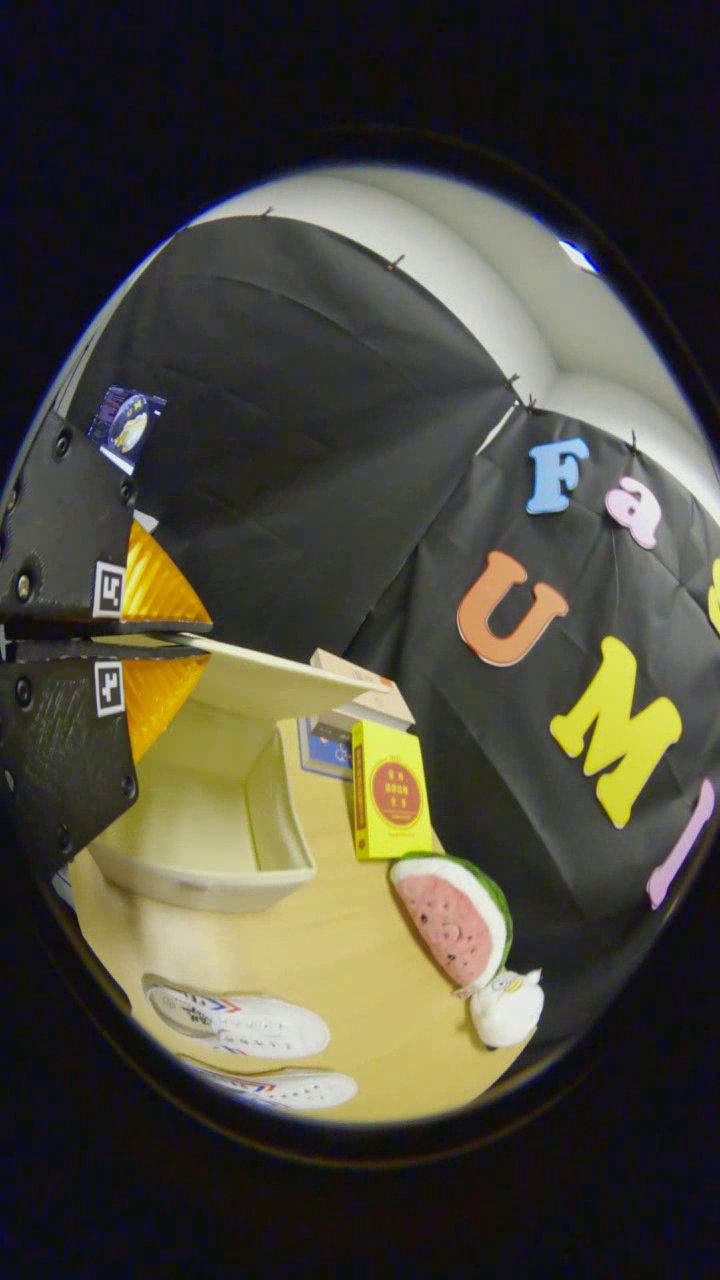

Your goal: Open the storage box then place both shoes into the box .Put the left shoe in first, then the right shoe, with the right side of both shoes facing outward in a uniform manner.

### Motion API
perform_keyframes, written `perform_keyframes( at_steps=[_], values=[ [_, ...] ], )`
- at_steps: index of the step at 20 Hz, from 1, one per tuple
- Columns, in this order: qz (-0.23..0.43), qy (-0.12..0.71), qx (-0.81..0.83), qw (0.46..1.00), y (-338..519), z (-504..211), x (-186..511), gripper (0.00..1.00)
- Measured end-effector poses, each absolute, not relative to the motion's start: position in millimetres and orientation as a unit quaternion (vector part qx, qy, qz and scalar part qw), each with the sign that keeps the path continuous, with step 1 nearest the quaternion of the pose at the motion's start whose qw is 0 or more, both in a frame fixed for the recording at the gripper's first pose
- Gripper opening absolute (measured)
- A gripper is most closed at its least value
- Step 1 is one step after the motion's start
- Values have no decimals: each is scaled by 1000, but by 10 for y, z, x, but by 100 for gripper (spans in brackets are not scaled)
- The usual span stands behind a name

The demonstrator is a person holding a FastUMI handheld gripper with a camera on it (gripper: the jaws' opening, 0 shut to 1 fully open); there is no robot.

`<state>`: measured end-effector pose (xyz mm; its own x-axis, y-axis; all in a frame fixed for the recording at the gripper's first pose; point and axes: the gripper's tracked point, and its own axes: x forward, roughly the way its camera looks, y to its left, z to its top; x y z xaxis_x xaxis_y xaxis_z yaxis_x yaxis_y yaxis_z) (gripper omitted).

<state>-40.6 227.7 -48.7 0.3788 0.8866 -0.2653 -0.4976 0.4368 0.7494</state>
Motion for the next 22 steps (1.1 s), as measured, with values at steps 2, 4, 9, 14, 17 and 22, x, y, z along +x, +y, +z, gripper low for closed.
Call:
perform_keyframes(
  at_steps=[2, 4, 9, 14, 17, 22],
  values=[
    [454, 327, 264, 785, 2641, -378, -466, 1],
    [457, 314, 239, 797, 2974, -292, -500, 1],
    [461, 313, 190, 808, 3675, -290, -643, 1],
    [459, 264, 132, 838, 3852, -154, -694, 30],
    [435, 227, 111, 864, 3779, -115, -558, 72],
    [387, 185, 90, 899, 3282, -32, -389, 92]
  ],
)
